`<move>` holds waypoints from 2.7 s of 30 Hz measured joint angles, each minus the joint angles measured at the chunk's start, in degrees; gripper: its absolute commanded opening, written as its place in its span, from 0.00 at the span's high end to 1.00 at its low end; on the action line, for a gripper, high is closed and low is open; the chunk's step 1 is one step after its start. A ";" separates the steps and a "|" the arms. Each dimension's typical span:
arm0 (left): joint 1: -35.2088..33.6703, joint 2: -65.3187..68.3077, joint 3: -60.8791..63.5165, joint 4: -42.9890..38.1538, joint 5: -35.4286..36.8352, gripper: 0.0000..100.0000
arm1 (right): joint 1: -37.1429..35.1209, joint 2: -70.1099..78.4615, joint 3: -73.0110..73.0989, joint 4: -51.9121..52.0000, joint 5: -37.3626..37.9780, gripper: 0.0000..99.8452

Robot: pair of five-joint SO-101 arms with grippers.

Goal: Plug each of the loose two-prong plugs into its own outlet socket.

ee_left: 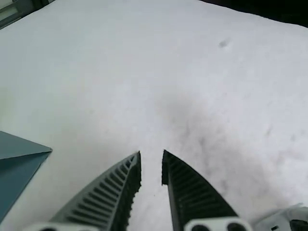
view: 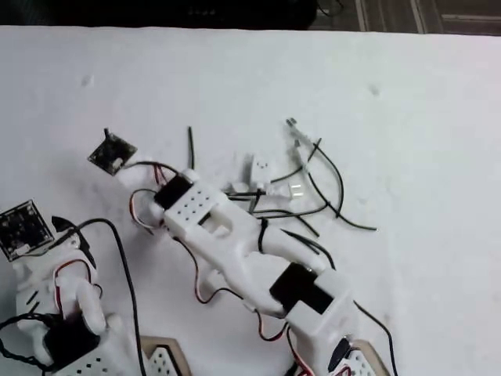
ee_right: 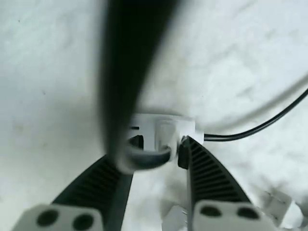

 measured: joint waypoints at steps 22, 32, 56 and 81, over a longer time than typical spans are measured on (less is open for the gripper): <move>0.00 0.00 0.00 0.00 0.00 0.90 | 1.58 4.40 2.99 -5.63 6.07 0.98; 0.00 0.00 0.00 0.00 0.00 0.90 | 2.29 4.84 2.81 0.70 6.95 0.98; 0.00 0.00 0.00 0.00 0.00 0.90 | 2.37 9.76 -3.96 6.15 10.11 0.98; 0.00 0.00 0.00 0.00 0.00 0.90 | 28.22 7.47 -20.57 -2.55 13.71 0.98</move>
